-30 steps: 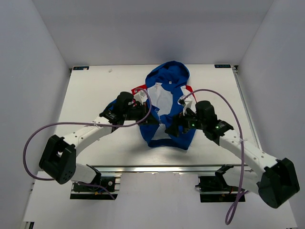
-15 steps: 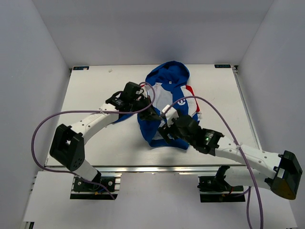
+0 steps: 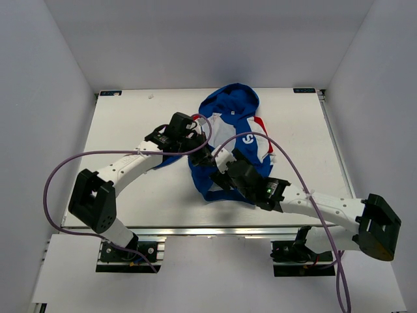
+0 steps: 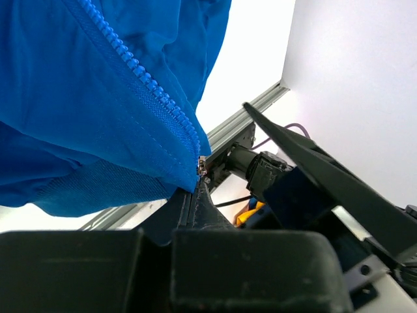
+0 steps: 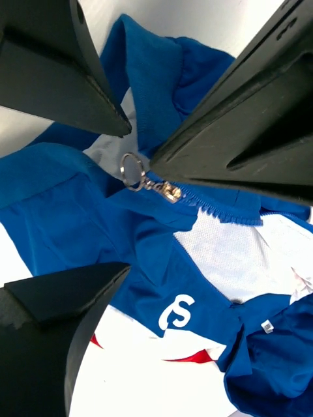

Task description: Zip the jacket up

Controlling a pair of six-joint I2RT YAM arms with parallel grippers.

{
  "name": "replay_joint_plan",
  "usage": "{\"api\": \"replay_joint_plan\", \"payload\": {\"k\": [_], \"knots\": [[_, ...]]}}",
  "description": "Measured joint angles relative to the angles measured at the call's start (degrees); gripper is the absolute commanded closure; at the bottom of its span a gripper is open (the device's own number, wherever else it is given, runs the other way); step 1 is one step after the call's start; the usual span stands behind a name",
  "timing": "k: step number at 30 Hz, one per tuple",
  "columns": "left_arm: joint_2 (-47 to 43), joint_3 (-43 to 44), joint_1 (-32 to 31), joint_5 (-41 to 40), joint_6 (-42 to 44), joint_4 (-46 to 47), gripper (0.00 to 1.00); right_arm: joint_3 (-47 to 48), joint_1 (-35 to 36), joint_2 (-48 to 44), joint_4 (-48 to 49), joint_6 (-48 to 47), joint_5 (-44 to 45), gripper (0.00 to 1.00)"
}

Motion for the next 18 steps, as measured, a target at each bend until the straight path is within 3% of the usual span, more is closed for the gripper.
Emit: {"api": "replay_joint_plan", "payload": {"k": [4, 6, 7, 12, 18], "knots": [[0.00, 0.00, 0.00, 0.37, -0.15, 0.28, 1.00, 0.04, 0.00, 2.71, 1.05, -0.28, 0.87, 0.28], [0.00, -0.02, 0.00, 0.52, -0.17, 0.52, 1.00, 0.04, 0.00, 3.23, 1.05, -0.15, 1.11, 0.40], [0.00, -0.02, 0.00, 0.61, -0.20, 0.61, 1.00, 0.04, 0.00, 3.21, 1.22, 0.13, 1.16, 0.40], [0.00, -0.04, 0.00, 1.22, -0.39, 0.92, 1.00, 0.04, 0.02, 2.95, 2.75, 1.27, 1.11, 0.60], [0.09, -0.13, 0.00, 1.46, -0.52, 0.98, 1.00, 0.04, 0.02, 2.91, 3.10, 2.01, 1.09, 0.70]]}}
